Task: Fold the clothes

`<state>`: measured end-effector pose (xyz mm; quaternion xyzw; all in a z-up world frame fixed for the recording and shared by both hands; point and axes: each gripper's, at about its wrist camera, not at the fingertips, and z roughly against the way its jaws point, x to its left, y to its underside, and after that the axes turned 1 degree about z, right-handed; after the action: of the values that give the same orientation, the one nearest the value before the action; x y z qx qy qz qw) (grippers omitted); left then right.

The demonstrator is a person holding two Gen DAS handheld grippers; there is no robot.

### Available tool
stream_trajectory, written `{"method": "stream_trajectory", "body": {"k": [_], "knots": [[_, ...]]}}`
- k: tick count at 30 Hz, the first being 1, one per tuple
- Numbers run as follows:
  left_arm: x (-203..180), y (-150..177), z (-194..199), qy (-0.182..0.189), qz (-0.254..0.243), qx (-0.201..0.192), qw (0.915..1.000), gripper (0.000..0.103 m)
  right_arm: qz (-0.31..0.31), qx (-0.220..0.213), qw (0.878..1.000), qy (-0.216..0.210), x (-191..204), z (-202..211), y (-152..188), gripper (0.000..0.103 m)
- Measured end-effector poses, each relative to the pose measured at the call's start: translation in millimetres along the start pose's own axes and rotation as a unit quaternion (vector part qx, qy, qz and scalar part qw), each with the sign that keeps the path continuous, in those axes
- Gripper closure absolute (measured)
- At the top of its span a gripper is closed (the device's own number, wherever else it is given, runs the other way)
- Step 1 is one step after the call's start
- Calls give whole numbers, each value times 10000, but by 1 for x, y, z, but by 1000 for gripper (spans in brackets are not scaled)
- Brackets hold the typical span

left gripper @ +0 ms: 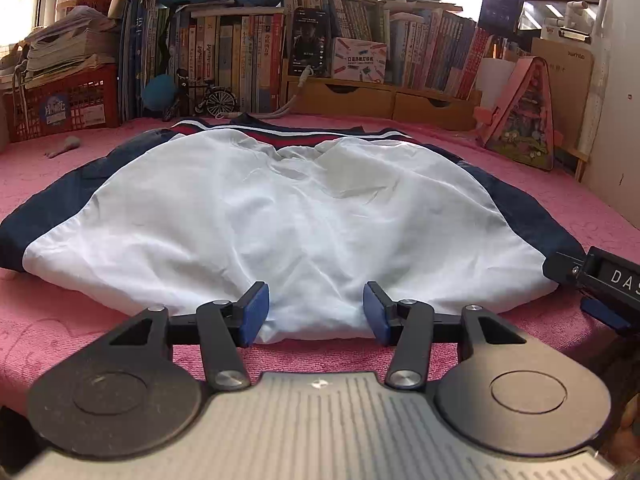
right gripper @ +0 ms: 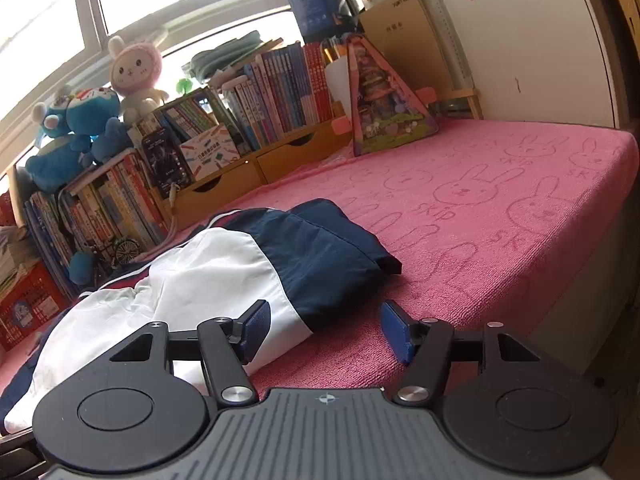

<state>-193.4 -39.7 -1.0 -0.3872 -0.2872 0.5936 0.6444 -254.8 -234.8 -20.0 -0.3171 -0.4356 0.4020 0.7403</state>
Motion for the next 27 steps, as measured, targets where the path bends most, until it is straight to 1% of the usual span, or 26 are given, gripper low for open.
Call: {"method": "stream_trajectory", "body": {"k": [2,7,12,14,16,18,20,21,23,25,26,27], "knots": [[0,1,0,-13,-16,-18,10000,53,-80,42,9999,-75,0,-1,0,38],[-2,1,0,-34,-48,-35,10000,53,-50,70,9998,-171,3,-5,-2,33],[-2,0,-1,-18,-29,-26,10000,53,-432,61,9987,-251,-6,-24,-15,31],[-3,0,-1,-31,-28,-30,10000,53,-460,78,9983,-349,-8,-33,-19,28],[-3,0,-1,-39,1,-28,10000,53,-469,99,9978,-454,-9,-42,-24,21],[-3,-1,-1,-46,48,-16,10000,53,-437,102,9975,-547,-9,-50,-27,19],[-2,-1,-1,-37,79,-14,10000,53,-618,69,9961,-621,-12,-55,-30,19],[-2,-1,-1,-33,84,-19,10000,53,-745,46,9950,-657,-14,-58,-31,20],[-2,0,-1,-35,83,-29,10000,53,-862,47,9942,-649,-16,-62,-34,26],[-3,0,-1,-40,64,-45,10000,53,-895,53,9944,-558,-16,-67,-35,42],[-3,1,-1,-39,55,-52,10000,53,-905,75,9946,-508,-16,-70,-35,48],[-2,1,-1,-29,60,-55,10000,53,-913,101,9947,-457,-17,-74,-36,55]]}}
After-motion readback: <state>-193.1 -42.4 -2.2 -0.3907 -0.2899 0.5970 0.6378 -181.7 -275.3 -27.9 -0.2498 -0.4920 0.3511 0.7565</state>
